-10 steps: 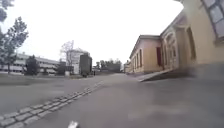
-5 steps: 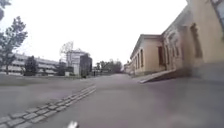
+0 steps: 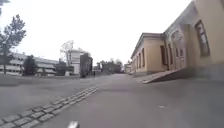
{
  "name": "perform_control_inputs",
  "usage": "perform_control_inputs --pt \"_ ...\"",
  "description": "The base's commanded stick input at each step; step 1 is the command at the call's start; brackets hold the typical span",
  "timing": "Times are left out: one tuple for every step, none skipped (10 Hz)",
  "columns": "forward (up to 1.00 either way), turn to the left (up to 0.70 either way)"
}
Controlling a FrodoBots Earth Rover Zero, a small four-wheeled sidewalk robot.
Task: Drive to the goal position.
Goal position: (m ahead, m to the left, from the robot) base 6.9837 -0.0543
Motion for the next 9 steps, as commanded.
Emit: perform_control_inputs --pt "1.0 -0.38" --pt "1.0 -0.19" --pt "1.0 0.0" --pt "1.0 0.0" --pt "1.0 0.0" --pt "1.0 0.0" --pt "1.0 0.0" --pt "1.0 0.0" --pt "1.0 0.0"
